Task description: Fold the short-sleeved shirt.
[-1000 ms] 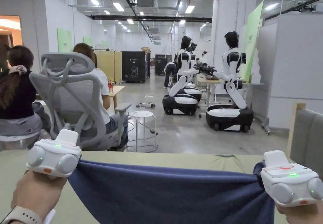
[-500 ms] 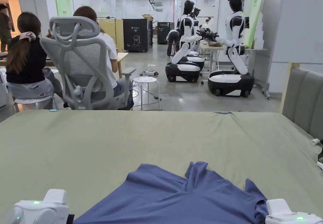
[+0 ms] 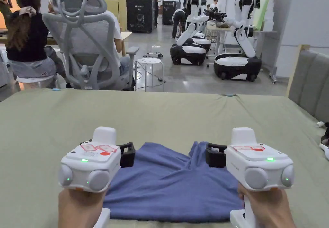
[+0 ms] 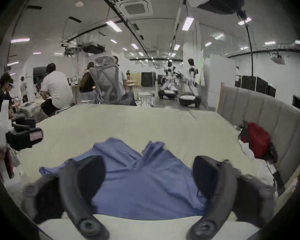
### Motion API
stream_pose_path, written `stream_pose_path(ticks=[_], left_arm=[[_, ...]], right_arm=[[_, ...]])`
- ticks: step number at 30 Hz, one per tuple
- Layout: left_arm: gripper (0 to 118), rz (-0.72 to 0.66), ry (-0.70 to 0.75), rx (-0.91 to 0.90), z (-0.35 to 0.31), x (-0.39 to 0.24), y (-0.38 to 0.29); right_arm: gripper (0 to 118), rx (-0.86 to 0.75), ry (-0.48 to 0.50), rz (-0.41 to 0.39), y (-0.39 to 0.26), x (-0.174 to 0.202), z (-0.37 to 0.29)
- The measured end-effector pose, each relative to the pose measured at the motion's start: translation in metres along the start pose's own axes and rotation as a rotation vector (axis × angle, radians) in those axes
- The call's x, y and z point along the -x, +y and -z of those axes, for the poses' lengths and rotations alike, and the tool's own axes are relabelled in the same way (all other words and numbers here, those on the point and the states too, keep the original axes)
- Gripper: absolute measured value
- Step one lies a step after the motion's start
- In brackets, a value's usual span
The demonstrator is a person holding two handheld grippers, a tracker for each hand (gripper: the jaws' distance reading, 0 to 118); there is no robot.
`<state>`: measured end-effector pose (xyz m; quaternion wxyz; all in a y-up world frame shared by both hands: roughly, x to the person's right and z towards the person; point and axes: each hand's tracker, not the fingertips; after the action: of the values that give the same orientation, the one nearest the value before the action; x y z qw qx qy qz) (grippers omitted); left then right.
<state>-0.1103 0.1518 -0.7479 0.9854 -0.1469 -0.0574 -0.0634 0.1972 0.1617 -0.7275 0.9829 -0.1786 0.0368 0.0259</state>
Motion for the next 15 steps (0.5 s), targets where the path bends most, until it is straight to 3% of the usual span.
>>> stream_pose_path(ticks=[2,3,7,9,15], left_arm=[[13,0.015,-0.001,-0.011,-0.002,-0.007,0.000],[0,0.013,-0.001,-0.013,-0.003,-0.006,0.000],[0,-0.015,-0.020,0.030,-0.006,0.016,0.002],[0,-0.024,0.018,0.074,-0.005,0.039,0.000],[0,-0.187,0.046,0.480,0.023,0.135,-0.042]], right_arm=[[11,-0.019,-0.005,-0.008,0.001,0.012,-0.003],[0,-0.024,-0.018,-0.011,0.001,0.016,-0.002],[0,-0.022,0.027,0.008,-0.002,0.019,-0.006],[0,-0.024,0.023,-0.024,-0.005,0.025,-0.004],[0,-0.002,0.067,-0.038,-0.015,0.038,0.009]])
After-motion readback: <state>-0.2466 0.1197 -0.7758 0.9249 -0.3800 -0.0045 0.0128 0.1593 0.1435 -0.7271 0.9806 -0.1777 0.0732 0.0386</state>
